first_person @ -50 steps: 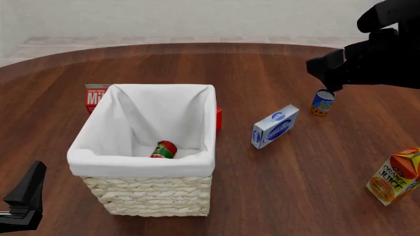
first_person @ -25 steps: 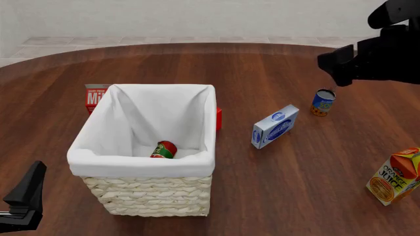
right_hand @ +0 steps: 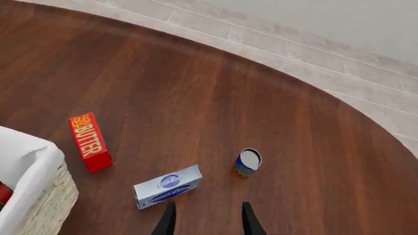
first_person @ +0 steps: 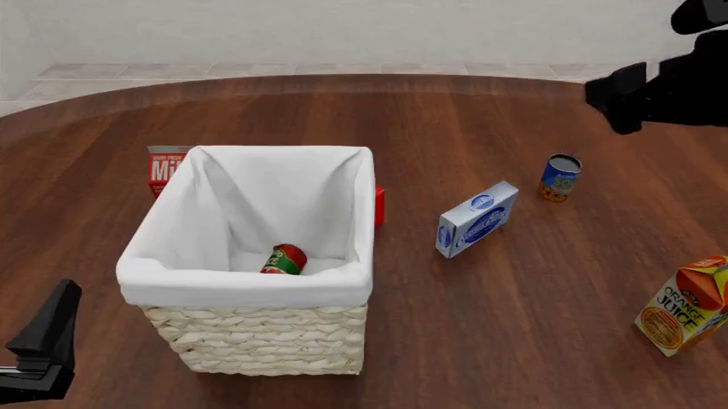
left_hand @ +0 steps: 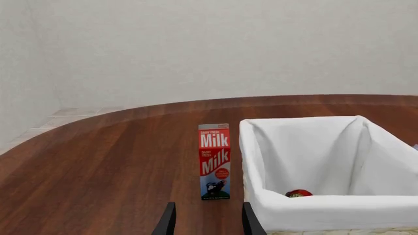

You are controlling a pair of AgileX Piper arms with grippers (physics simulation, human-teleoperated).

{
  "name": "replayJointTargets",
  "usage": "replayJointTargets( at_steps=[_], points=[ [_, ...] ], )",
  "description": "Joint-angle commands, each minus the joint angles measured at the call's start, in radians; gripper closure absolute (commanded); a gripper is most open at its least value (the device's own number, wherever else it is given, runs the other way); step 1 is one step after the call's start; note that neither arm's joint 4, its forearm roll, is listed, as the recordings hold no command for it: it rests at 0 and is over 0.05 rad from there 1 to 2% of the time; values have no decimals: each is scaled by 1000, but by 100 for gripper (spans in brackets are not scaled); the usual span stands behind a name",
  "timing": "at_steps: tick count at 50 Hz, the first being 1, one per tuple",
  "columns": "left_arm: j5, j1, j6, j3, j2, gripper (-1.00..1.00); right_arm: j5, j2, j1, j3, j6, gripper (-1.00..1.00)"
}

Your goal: Pick up the alphabet soup and the tomato sauce, and put them in the basket.

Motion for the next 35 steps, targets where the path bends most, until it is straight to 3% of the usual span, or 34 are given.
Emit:
replayJointTargets(
  at_steps=[1, 10, 35],
  points=[
    [2, -2, 5, 1, 0, -100, -5, 28, -92, -35, -19, -100],
    [3, -2, 7, 1, 0, -100, -24, 59, -154, -37, -21, -100],
    [6, 0, 6, 1, 0, -100, -87, 189, -211, -45, -15, -100]
  ],
)
